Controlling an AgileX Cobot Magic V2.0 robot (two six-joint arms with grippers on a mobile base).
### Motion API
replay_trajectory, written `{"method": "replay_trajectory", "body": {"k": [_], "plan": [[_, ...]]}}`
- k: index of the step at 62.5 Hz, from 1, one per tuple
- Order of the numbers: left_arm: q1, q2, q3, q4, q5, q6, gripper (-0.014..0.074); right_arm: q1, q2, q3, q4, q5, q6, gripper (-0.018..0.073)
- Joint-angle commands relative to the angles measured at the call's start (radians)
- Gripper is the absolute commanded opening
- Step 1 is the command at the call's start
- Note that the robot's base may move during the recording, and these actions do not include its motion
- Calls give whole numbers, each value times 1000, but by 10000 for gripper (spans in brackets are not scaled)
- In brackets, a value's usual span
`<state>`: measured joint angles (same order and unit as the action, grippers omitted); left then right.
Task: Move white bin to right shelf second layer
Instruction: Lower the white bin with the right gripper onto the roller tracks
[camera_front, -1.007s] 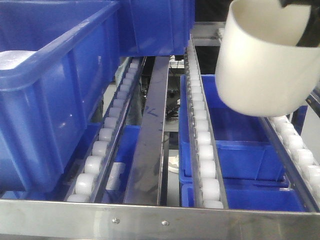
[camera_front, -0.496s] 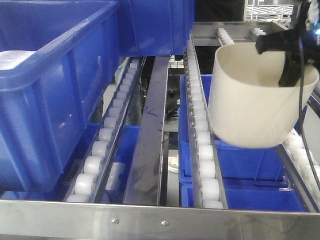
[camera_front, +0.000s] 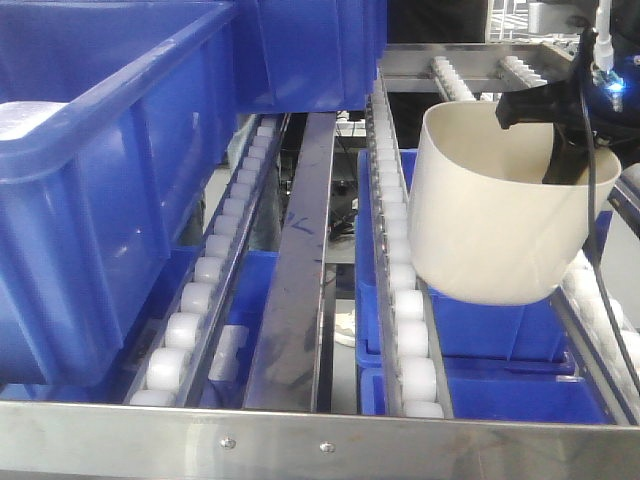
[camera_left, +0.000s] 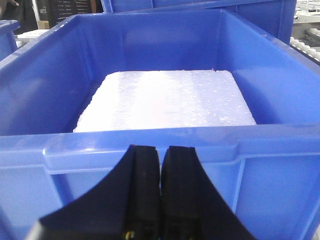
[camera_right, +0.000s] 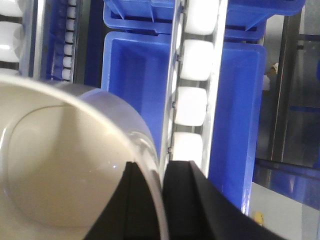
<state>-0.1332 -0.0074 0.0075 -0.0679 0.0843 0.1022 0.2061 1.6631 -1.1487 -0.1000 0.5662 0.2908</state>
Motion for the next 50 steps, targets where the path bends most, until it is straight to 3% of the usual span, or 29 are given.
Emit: {"method": "replay_trajectory", "body": {"k": [1, 14, 31, 50], "plan": [[-3, -14, 37, -6, -84, -3, 85, 2, -30, -32, -9, -56, -1, 56], [-3, -14, 37, -6, -84, -3, 85, 2, -31, -32, -11, -58, -1, 80], [-3, -14, 37, -6, -84, -3, 85, 2, -37, -32, -11, -54, 0, 523], [-3, -14, 37, -6, -84, -3, 85, 1, -82, -32, -14, -58, 0, 542]]}}
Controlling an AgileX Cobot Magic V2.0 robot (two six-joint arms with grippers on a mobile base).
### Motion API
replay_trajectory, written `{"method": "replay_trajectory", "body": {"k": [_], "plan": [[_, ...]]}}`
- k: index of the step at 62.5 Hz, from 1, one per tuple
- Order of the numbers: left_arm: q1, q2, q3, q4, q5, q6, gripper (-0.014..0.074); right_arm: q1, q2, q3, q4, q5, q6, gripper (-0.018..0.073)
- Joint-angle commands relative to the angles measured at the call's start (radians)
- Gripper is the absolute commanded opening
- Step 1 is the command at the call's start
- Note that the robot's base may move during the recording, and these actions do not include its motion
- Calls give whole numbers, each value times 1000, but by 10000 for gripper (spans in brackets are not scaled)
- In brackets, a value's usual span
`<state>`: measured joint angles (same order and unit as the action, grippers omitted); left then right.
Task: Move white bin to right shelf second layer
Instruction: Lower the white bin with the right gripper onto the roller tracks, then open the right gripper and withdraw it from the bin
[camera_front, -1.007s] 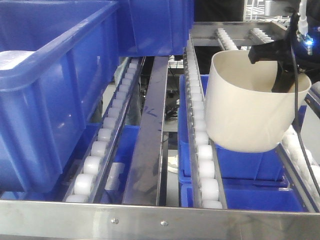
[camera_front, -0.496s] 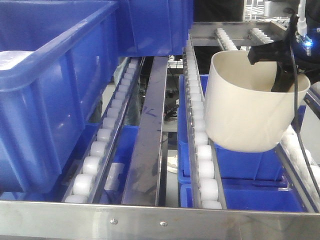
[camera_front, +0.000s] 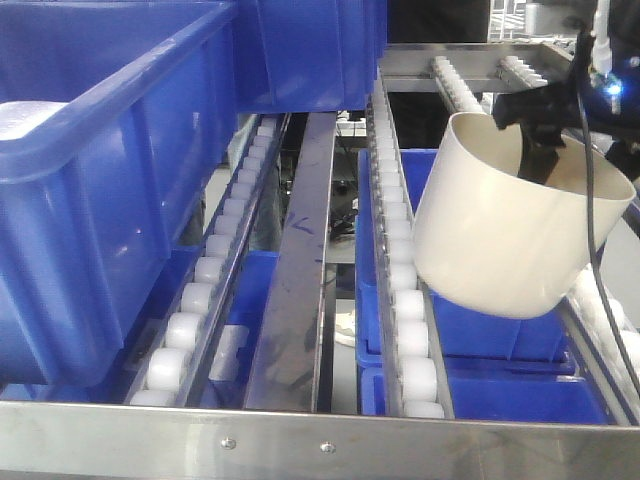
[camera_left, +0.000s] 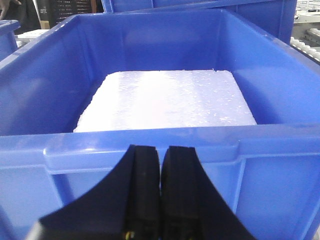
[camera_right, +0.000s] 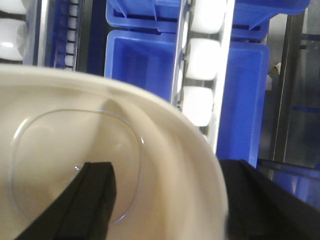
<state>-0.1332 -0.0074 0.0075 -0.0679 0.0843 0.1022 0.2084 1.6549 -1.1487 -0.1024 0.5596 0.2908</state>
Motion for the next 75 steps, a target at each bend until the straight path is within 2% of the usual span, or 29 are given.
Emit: {"method": "replay_trajectory", "body": {"k": [1, 18, 55, 59, 63, 71, 75], "plan": [[-3, -14, 37, -6, -84, -3, 85, -1, -76, -32, -14, -51, 0, 542], [-3, -14, 37, -6, -84, -3, 85, -3, -136, -33, -53, -41, 0, 542], [-3, -14, 37, -6, -84, -3, 85, -3, -315, -33, -57, 2, 0, 528], [-3, -14, 37, -6, -84, -3, 85, -3, -353, -32, -57, 5, 0, 471], [-3, -14, 37, -6, -84, -3, 85, -3, -408, -23, -57, 10, 0, 365], [-3, -14, 37, -6, -84, -3, 85, -3, -533, 28, -56, -6, 0, 44], [-3, -14, 37, -6, -84, -3, 85, -3, -600, 72, -56, -25, 0, 70]]}}
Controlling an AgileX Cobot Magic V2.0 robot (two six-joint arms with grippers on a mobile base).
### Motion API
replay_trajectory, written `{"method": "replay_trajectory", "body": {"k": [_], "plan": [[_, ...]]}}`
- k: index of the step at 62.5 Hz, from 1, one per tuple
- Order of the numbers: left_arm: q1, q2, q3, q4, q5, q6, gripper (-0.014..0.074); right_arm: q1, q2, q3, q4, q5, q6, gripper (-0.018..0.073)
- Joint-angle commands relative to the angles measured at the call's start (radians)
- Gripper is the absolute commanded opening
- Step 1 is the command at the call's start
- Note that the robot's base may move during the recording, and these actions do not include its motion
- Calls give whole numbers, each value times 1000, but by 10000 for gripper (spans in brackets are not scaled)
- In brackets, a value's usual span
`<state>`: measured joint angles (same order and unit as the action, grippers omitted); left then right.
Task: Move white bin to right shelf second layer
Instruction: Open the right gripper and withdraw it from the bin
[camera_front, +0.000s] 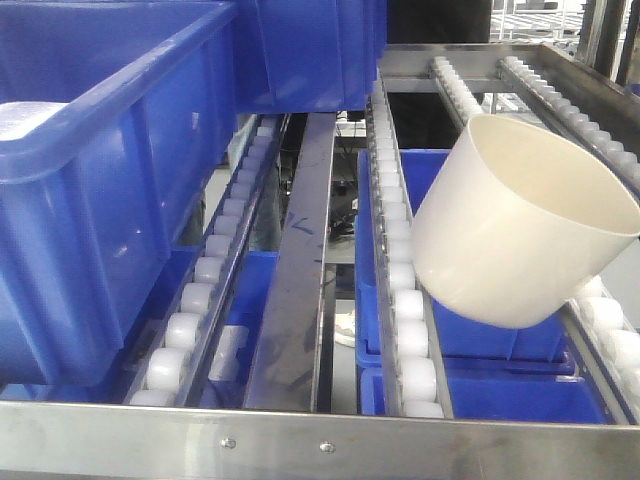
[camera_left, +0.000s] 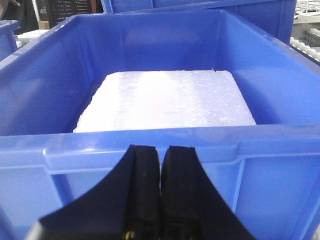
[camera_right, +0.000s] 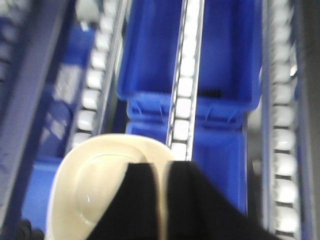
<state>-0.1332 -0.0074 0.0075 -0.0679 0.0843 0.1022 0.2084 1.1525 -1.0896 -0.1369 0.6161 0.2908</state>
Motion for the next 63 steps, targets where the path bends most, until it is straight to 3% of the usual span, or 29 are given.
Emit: {"method": "replay_trajectory", "body": {"k": [1, 11, 30, 48, 63], "plan": [[-3, -14, 37, -6, -84, -3, 85, -3, -121, 22, -22, -90, 0, 68], [-3, -14, 37, -6, -84, -3, 85, -20, -297, 150, -22, -142, 0, 50], [-3, -14, 37, -6, -84, -3, 85, -144, -604, 429, -22, -226, 0, 48], [-3, -14, 37, -6, -84, -3, 85, -150, -769, 601, -11, -375, 0, 48], [-3, -14, 37, -6, -84, -3, 85, -150, -785, 622, -11, -437, 0, 48]]}}
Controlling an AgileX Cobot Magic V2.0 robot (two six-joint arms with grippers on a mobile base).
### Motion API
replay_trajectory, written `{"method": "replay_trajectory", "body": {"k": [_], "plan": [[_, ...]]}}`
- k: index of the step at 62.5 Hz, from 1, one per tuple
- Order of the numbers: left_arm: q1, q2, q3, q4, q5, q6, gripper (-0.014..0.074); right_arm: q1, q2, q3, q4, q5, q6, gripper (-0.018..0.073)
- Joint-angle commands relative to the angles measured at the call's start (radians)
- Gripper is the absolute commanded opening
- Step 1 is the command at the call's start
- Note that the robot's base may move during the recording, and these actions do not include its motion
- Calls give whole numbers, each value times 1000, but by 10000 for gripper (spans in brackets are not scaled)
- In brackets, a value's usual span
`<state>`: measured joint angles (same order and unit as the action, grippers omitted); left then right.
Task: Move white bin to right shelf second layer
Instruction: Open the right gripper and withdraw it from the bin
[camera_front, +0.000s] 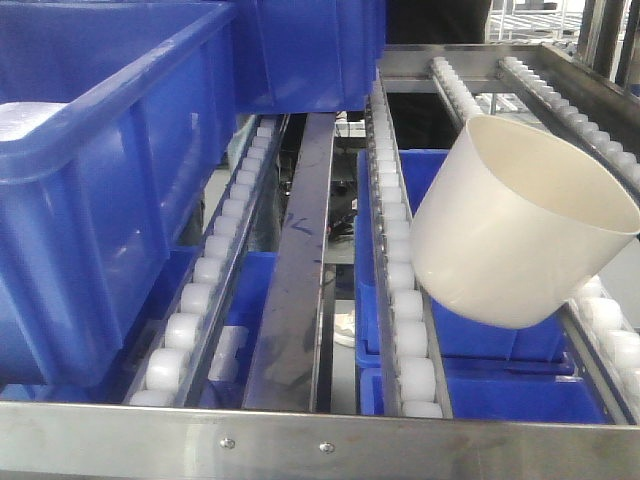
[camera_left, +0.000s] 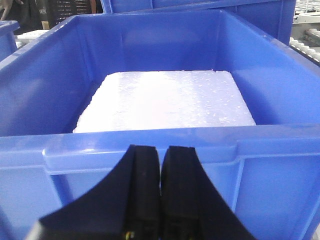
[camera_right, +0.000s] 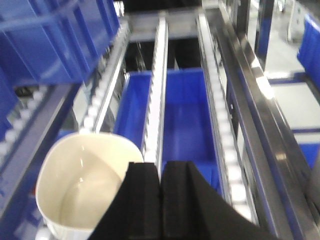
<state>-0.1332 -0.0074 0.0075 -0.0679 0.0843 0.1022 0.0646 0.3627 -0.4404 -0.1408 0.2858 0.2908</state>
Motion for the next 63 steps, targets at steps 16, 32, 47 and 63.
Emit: {"method": "replay_trajectory", "body": {"k": [16, 32, 47, 63], "plan": [[-3, -14, 37, -6, -84, -3, 85, -6, 4, -27, -9, -113, 0, 48], [-3, -14, 37, -6, -84, -3, 85, -6, 4, -25, -43, -112, 0, 48], [-3, -14, 37, -6, -84, -3, 85, -123, -183, 187, -66, -230, -1, 48], [-3, -14, 37, -6, -84, -3, 85, -174, -389, 453, -113, -353, -1, 48]]}}
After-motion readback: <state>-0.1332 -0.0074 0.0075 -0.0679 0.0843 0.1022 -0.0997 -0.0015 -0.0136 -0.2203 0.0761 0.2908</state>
